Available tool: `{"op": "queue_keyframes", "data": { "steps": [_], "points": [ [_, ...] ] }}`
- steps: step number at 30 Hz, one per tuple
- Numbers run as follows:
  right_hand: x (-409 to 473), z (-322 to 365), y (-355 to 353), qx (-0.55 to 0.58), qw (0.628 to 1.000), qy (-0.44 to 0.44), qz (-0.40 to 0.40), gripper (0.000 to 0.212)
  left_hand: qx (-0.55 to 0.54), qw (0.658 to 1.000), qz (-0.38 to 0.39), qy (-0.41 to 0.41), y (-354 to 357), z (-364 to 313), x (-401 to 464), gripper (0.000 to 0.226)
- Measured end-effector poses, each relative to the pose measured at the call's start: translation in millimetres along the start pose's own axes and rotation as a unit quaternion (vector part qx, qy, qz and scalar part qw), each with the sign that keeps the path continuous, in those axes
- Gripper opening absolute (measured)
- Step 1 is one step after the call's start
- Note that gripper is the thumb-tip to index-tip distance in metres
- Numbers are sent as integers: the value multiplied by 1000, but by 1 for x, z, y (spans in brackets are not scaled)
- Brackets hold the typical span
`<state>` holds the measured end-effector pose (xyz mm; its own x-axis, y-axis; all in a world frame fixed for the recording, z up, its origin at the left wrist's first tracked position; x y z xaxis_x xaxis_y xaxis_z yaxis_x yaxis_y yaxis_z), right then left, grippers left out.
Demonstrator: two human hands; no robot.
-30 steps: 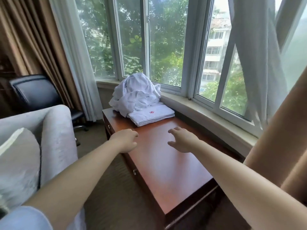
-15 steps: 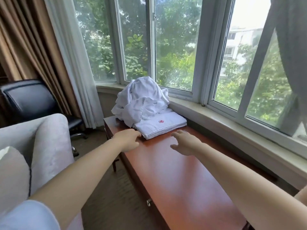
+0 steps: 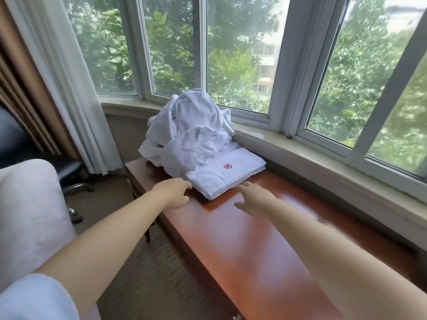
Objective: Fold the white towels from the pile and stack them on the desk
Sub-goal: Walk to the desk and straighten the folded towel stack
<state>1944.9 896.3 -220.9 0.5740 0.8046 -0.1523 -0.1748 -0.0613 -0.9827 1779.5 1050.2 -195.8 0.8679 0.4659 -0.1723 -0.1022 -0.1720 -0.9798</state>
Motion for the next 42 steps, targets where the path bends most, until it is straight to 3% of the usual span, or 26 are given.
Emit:
{"op": "queue_keyframes", "data": {
  "steps": [21,30,35,42],
  "points": [
    [231,-28,95,99,990,37,93,55,31,988,137,59,74,45,272,54],
    [249,-23,132,210,969,89,100,58,42,979,175,98,112,53,315,52],
    [240,-7,158,172,973,120,91,54,62,975,159,141,124,55,320,53],
    [237,10,162,228,943,225,85,61,92,958,166,216,125,57,340,55]
  ]
}}
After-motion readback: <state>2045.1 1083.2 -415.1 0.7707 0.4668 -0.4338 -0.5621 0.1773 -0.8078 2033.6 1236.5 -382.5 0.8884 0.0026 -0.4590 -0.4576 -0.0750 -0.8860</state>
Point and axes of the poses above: each hand's wrist, its own x-axis towards the middle knuckle, its own y-axis out of the palm, z = x × y, the point moved 4 cm from there along x, towards the middle knuckle, and after that the axes turned 6 degrees about y, right-handed, at the moved point
